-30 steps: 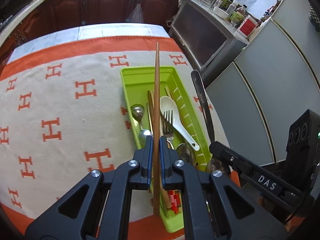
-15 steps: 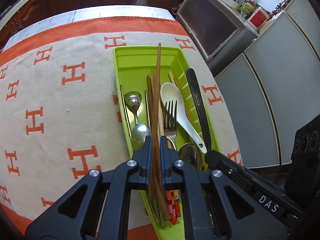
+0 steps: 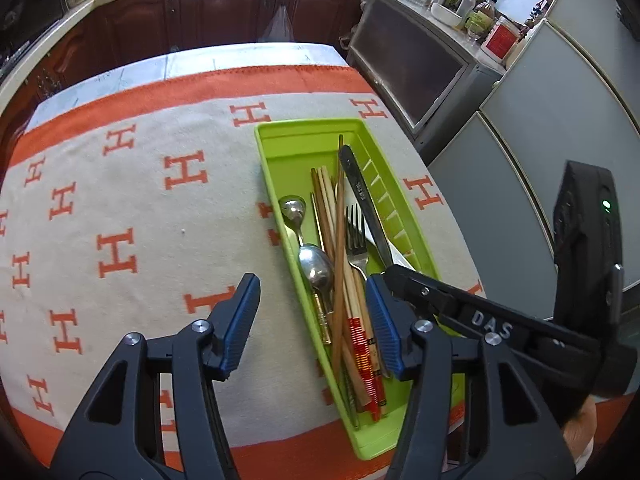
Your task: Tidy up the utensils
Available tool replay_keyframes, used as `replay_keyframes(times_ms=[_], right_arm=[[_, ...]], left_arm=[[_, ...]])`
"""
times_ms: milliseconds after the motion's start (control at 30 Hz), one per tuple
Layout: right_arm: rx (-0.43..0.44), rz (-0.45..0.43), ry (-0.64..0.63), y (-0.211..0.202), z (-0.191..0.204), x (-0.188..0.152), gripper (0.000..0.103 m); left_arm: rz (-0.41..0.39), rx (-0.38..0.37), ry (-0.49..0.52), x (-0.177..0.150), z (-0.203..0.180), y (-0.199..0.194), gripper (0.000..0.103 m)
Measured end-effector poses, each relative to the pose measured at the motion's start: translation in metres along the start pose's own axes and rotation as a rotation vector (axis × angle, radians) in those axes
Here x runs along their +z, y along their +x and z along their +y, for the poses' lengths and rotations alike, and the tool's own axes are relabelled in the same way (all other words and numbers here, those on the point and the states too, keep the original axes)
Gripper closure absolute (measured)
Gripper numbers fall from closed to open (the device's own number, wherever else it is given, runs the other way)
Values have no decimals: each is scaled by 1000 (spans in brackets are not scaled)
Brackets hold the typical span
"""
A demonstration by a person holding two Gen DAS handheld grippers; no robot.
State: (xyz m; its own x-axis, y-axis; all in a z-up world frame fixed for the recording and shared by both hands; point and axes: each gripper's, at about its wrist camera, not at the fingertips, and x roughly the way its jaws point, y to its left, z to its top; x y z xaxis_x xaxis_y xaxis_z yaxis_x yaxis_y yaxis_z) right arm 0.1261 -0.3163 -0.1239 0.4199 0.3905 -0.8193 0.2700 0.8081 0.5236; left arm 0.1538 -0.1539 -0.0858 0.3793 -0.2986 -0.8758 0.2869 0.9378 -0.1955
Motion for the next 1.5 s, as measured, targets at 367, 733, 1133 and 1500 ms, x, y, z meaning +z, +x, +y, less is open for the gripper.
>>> replay_keyframes(times_ms=[367,733,1133,1500], right_arm=[[-84,-12,-96,0,16,-14,90],[-154,-57,-227,-13,35,-43,65],[-153,-120,-341,-40,76,-77,57],[-100,-253,-514,-70,155,-96,57]], left_arm=[[-11,80,-24,-11,21,-17,51],[-2,116,0,-33,24,-29,37],[-56,214,-63,-57,52,-71,21],[-216,364,-76,-77,86,-145,21]])
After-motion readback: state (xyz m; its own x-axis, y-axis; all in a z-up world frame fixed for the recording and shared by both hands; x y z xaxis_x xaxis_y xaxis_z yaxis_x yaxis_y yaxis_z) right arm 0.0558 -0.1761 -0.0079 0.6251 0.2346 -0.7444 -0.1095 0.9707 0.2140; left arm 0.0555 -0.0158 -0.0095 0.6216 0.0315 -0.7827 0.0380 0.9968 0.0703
